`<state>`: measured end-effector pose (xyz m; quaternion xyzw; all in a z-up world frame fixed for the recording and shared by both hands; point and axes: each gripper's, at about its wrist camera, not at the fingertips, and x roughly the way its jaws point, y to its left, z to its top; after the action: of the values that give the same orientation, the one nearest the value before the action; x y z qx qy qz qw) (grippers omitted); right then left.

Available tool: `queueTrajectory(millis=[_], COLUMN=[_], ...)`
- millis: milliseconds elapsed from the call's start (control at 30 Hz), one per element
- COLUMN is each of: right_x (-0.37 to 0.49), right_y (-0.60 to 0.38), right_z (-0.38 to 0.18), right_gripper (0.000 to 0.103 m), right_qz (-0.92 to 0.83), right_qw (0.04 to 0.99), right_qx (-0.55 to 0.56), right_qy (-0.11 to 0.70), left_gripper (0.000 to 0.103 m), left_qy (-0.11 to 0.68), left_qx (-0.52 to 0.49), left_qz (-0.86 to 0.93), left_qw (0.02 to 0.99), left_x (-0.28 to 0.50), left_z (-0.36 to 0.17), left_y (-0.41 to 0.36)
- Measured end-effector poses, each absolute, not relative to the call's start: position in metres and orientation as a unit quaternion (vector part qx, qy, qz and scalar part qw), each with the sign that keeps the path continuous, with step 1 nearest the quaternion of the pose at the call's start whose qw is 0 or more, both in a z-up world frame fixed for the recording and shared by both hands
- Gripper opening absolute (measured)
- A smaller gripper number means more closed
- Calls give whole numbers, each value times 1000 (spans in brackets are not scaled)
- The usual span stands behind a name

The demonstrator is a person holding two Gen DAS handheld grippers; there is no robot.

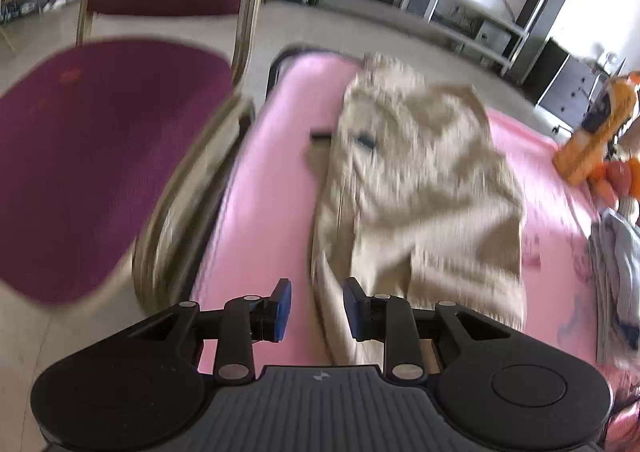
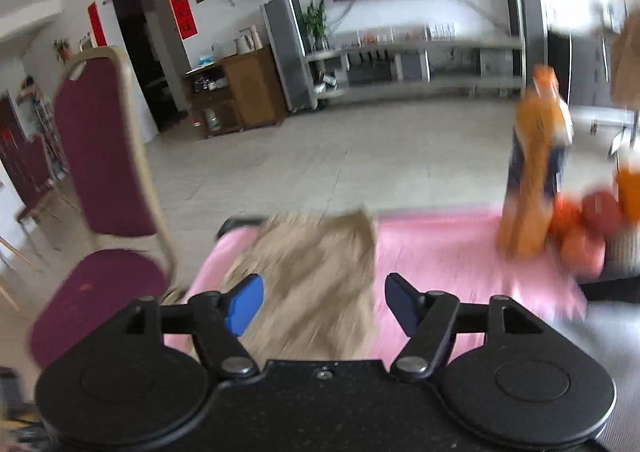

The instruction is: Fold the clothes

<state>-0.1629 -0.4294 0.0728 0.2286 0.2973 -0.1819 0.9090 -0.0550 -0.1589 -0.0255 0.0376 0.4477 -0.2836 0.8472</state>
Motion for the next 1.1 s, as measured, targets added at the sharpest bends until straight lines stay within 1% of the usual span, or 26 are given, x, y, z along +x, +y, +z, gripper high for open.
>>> queueTrajectory(millis=[67,133,167,200,233,267,333,433,533,633,667,700,733,767,833,867,900,967,1000,1033,1067,1100], right_x=[-179,-186,-187,-186,-185,-182,-180,-163,-150,-129,-118,-107,-99,-92,-95,-97,-108,-133,-144,-149,-153,-156], right_y=[-424,-417,-415,-412,-409,-408,-403,-412,-423,-431,-432,-434,-434,-434,-442,-447,-459,-485,-494,-499,-499,-498], right_z=[48,6,-13,-35,-56,-73,-100,-118,-128,-144,-154,-165,-175,-185,-195,-199,-204,-211,-210,-206,-198,-191], right_gripper=[67,64,49,29,23,21,21,21,22,22,24,30,33,35,20,8,0,0,0,2,5,17], right_qz=[-163,-155,-155,-151,-144,-139,-132,-123,-95,-49,-32,-15,-4,-1,-34,-52,-89,-163,-192,-214,-237,-243], right_qw=[894,873,862,849,837,832,826,825,820,803,793,782,774,768,776,781,783,775,765,766,771,774], right_qx=[276,327,345,367,390,403,418,429,471,522,539,555,567,577,572,568,571,583,593,585,568,562], right_qy=[312,329,337,349,355,355,354,347,309,282,282,283,282,280,262,252,228,179,162,159,162,161], left_gripper=[26,27,27,26,26,26,27,27,26,24,23,20,20,20,26,26,27,27,27,27,27,26], left_qy=[446,432,431,430,434,437,433,411,404,405,409,412,415,420,419,419,420,427,429,430,432,431], left_qx=[48,64,73,82,92,101,126,142,137,139,151,162,173,176,181,179,176,161,156,153,150,143], left_qz=[-288,-300,-302,-303,-305,-307,-308,-301,-300,-302,-291,-280,-270,-258,-242,-243,-244,-244,-244,-243,-241,-240], left_qw=[846,848,847,846,843,839,837,848,853,852,852,852,851,852,856,856,856,856,855,856,856,858], left_x=[-65,-74,-77,-79,-81,-83,-85,-74,-56,-39,-35,-31,-28,-26,-25,-25,-24,-20,-19,-18,-18,-19], left_z=[-28,-27,-29,-31,-36,-40,-46,-45,-46,-55,-63,-70,-77,-84,-91,-91,-91,-92,-92,-90,-89,-86], left_y=[-160,-169,-175,-181,-188,-194,-207,-224,-247,-274,-281,-288,-295,-294,-293,-291,-290,-286,-285,-284,-283,-279])
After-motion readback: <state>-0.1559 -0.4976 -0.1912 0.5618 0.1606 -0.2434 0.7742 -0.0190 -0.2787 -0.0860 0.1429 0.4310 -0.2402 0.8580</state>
